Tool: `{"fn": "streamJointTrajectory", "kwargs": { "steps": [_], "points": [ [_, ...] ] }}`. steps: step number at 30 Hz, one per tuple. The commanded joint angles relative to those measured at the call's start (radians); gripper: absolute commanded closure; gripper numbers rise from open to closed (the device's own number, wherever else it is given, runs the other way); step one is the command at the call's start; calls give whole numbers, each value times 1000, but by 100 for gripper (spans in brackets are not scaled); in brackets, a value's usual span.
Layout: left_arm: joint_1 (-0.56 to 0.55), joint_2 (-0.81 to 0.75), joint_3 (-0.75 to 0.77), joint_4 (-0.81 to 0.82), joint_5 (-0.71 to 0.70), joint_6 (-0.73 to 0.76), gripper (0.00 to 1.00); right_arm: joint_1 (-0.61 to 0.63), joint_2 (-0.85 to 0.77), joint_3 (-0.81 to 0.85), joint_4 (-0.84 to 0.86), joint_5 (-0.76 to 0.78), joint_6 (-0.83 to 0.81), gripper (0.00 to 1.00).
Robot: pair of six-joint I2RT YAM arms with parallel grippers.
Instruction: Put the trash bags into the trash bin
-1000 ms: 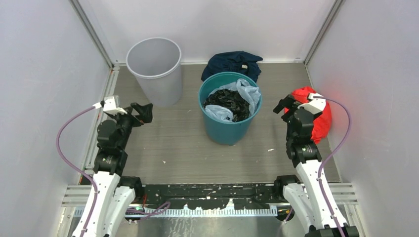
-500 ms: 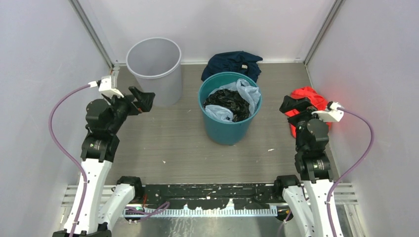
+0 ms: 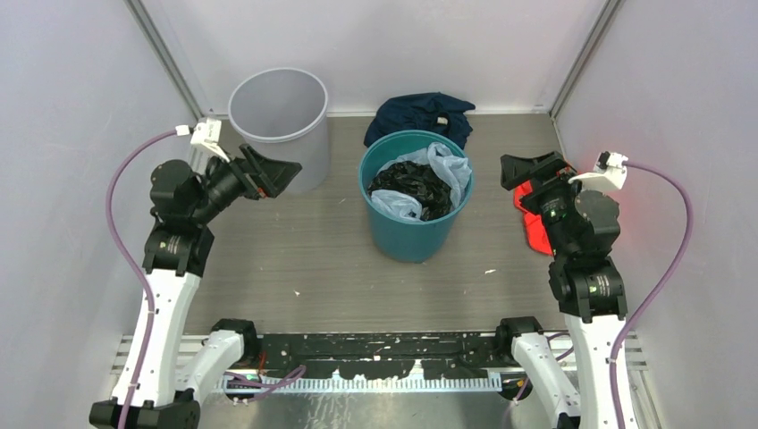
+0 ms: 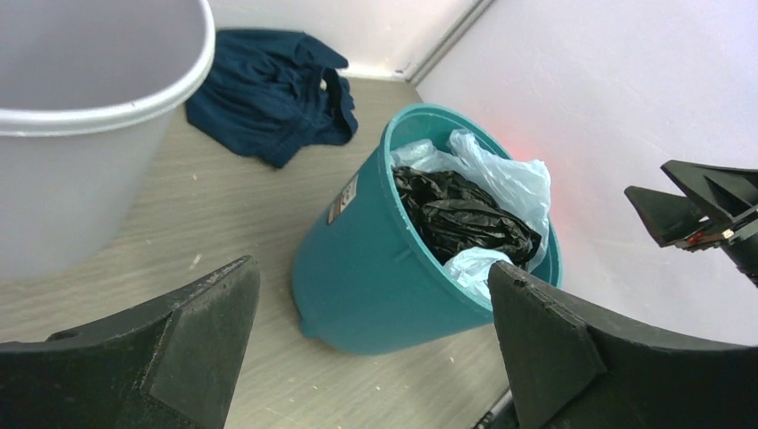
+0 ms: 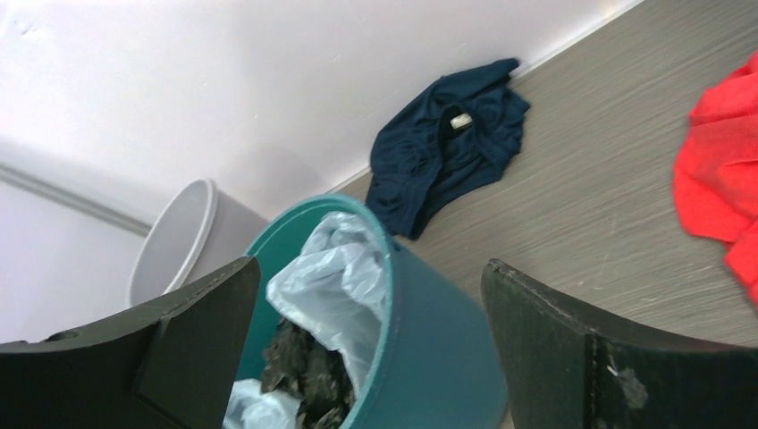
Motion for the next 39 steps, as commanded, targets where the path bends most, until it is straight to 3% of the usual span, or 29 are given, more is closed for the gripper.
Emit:
{"fn": "streamJointTrajectory", "kwargs": {
  "steps": [1, 6, 13, 18, 25, 31, 39],
  "points": [
    [-16, 17, 42, 49, 52, -75, 0, -3, 6, 47, 0, -177, 36, 0],
    [-129, 39, 175, -169, -152, 75, 0, -3, 16, -4, 60, -217, 47, 0],
    [-477, 144, 343, -391, -548, 256, 0, -2, 90, 57, 15, -226, -5, 0],
    [-720, 225, 419, -460, -941, 350, 0, -3, 119, 64, -18, -244, -39, 1],
    [-727, 298, 463, -480, -982, 292, 0, -3, 140, 62, -56, -214, -79, 1],
    [-704, 256, 456, -427, -967, 284, 0, -2, 144, 46, -60, -199, -95, 1],
    [-679, 303, 482, -477, -955, 275, 0, -2, 185, 38, -70, -226, -70, 1]
  ]
}}
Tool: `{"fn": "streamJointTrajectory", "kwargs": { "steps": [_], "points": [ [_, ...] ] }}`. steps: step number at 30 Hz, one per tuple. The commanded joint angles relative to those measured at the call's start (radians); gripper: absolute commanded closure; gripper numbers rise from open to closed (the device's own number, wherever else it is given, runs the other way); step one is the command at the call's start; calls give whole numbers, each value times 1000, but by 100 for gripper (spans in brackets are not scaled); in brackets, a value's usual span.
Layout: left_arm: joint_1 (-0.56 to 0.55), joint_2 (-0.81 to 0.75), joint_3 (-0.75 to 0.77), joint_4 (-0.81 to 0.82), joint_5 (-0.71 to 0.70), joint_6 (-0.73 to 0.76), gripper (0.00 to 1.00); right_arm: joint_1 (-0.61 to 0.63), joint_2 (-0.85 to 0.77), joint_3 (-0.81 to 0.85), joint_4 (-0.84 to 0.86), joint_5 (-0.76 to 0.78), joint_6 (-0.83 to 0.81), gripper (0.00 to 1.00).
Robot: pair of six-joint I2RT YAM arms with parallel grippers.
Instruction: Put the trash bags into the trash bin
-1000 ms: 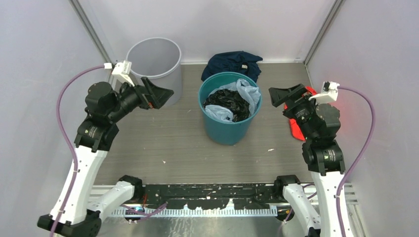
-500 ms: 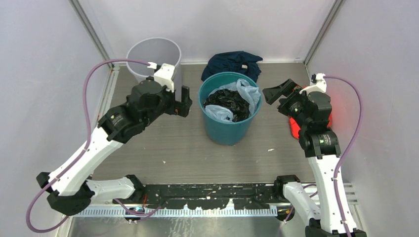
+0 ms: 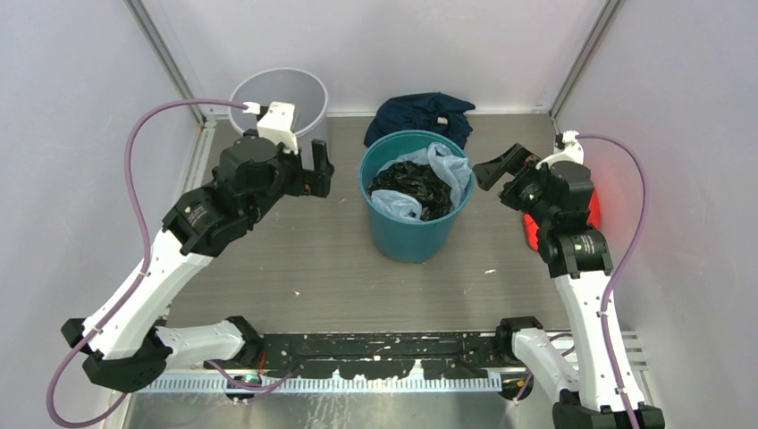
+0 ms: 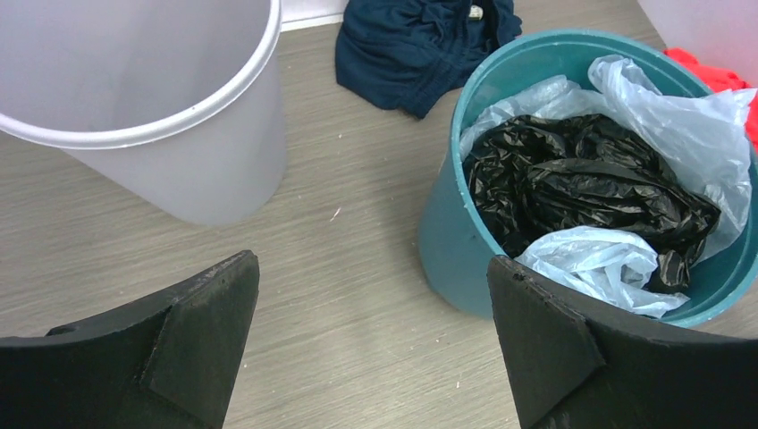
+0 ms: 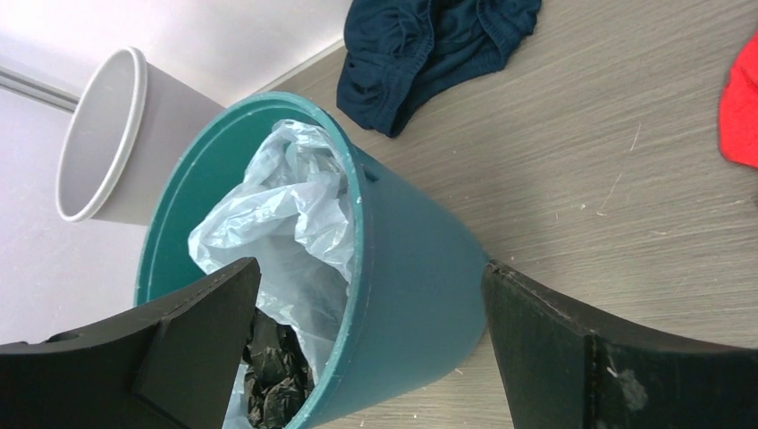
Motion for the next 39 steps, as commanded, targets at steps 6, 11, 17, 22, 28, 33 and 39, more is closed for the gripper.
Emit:
{"fn": "streamJointTrajectory", "kwargs": {
  "steps": [6, 11, 17, 22, 28, 33, 39],
  "points": [
    [55, -37, -93, 120, 14, -31, 0, -3, 15, 18, -26, 11, -9, 0],
    [154, 48, -25, 99, 142, -19, 0, -3, 27, 28, -41, 37, 11, 0],
    [213, 166, 74, 95, 188, 19, 0, -3, 27, 31, -49, 40, 23, 0],
    [222, 252, 144, 81, 206, 57, 3, -3, 40, 33, -49, 40, 28, 0],
    [225, 283, 171, 86, 318, 54, 11, -3, 45, 61, -86, 68, 3, 0],
    [225, 325, 184, 37, 422, 55, 23, -3, 45, 74, -97, 88, -15, 0],
    [218, 321, 157, 51, 481, 52, 23, -3, 58, 76, -93, 82, -6, 0]
  ]
}}
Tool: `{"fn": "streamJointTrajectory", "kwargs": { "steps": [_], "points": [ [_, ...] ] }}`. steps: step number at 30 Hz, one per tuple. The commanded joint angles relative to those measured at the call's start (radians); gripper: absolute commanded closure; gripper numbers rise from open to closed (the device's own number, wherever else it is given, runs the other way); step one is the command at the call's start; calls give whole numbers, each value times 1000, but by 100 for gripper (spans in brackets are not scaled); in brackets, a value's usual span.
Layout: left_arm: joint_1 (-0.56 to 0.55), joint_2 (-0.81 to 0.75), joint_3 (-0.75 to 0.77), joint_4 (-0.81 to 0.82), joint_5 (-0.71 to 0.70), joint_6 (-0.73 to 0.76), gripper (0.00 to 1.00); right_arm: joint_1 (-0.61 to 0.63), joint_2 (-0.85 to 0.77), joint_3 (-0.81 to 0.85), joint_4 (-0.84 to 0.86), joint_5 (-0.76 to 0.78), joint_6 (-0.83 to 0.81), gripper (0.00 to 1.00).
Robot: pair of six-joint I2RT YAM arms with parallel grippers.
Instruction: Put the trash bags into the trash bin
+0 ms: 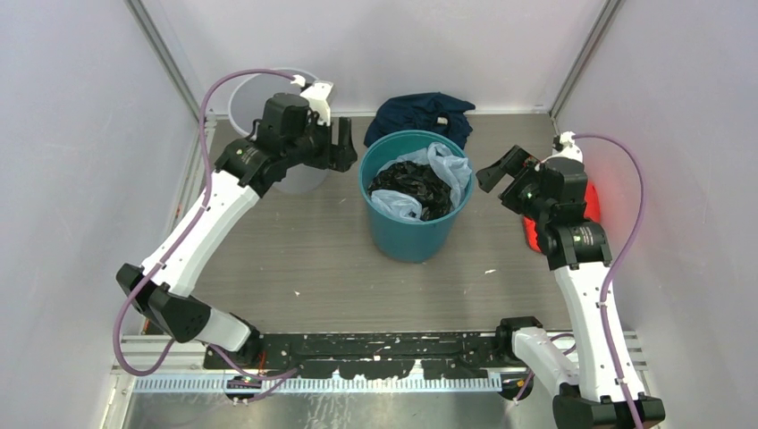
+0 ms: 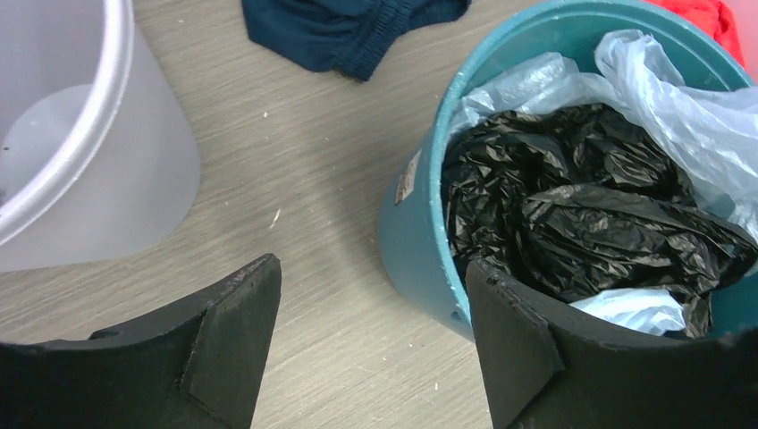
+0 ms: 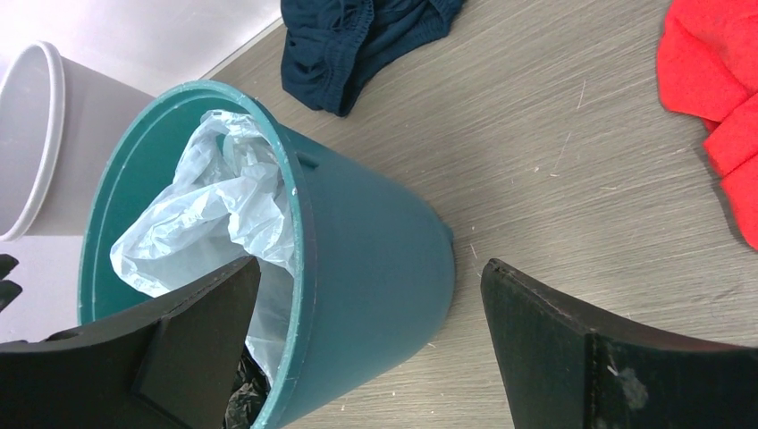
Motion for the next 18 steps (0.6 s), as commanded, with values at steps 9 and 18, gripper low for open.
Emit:
{"fn": "streamJointTrajectory", "kwargs": {
  "steps": [9, 18],
  "points": [
    [-21, 29, 17, 23, 75, 30, 21, -3, 33, 52, 35, -16, 8, 1],
    [-30, -18, -1, 37, 41, 34, 20, -3, 106, 239, -113, -28, -51, 2]
  ]
}}
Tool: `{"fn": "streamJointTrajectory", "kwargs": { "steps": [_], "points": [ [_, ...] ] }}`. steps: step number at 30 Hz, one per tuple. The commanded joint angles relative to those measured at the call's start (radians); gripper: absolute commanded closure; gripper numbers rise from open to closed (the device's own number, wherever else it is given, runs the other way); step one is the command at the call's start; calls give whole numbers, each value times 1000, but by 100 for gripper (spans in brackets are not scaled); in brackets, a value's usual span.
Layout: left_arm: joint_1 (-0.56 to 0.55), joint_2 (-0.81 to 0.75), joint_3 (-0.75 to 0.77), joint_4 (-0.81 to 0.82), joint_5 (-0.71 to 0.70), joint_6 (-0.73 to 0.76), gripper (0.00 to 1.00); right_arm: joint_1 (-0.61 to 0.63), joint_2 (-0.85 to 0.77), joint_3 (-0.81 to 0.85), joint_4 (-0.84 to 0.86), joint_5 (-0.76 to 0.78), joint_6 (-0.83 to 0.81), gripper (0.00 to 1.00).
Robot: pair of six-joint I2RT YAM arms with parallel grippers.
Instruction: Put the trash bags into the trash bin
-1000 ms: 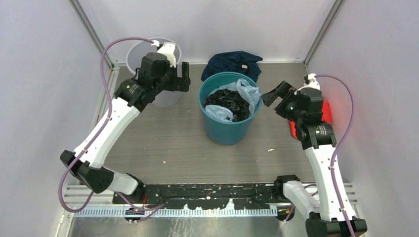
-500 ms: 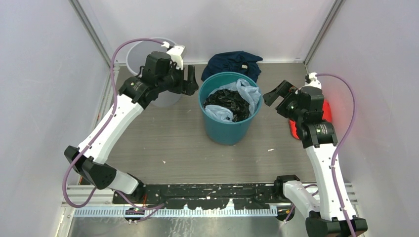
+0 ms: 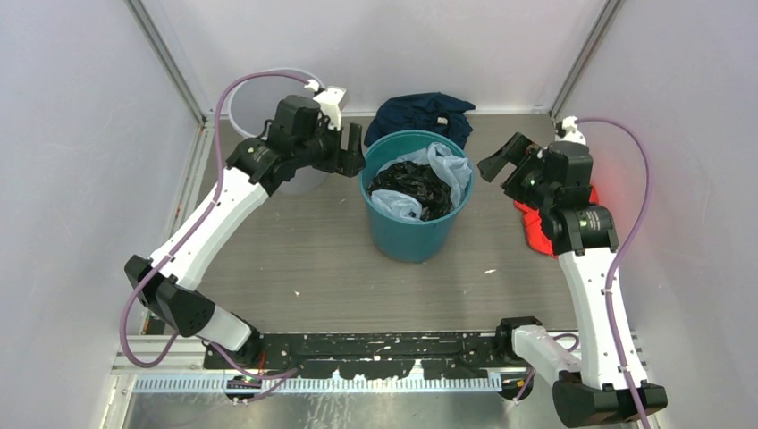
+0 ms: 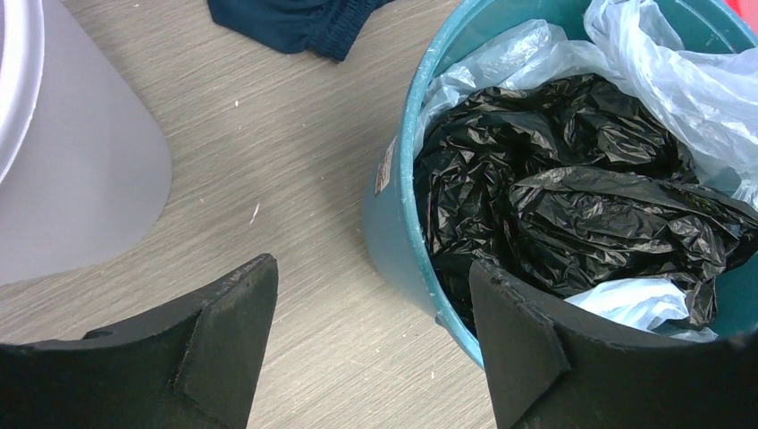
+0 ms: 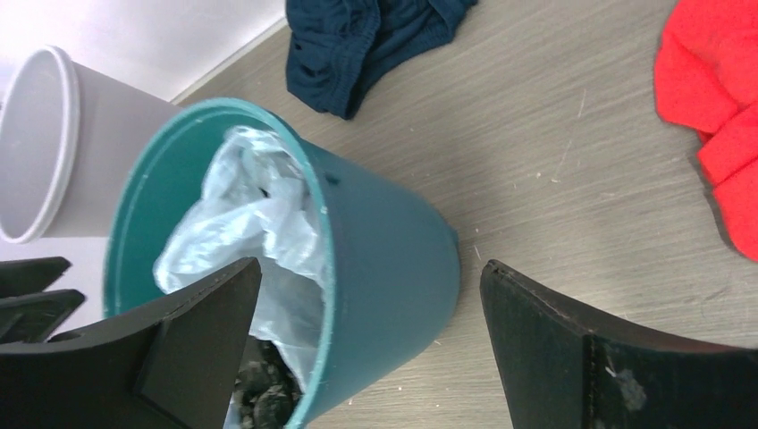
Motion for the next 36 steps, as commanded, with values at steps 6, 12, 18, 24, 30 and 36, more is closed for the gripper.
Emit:
{"fn": "streamJointTrajectory", "kwargs": {
  "steps": [6, 12, 18, 24, 30, 36],
  "points": [
    [-5, -110, -2, 2, -40, 9, 20, -2, 82, 241, -97, -190, -60, 10],
    [-3, -148, 7, -86, -83, -11, 18, 180, 150, 388, -181, -219, -111, 18],
    [-1, -173, -39, -87, -127, -21, 16, 493, 250, 467, -285, 74, -179, 20],
    [-1, -219, -80, -78, -173, -10, 15, 596, 282, 427, -220, 144, -181, 20],
    [-2, -291, -147, -58, -207, -2, 12, 662, 378, 451, -237, 303, -210, 20],
    [0, -331, -196, -64, -219, 12, 12, 677, 438, 447, -239, 362, -209, 21]
  ]
}}
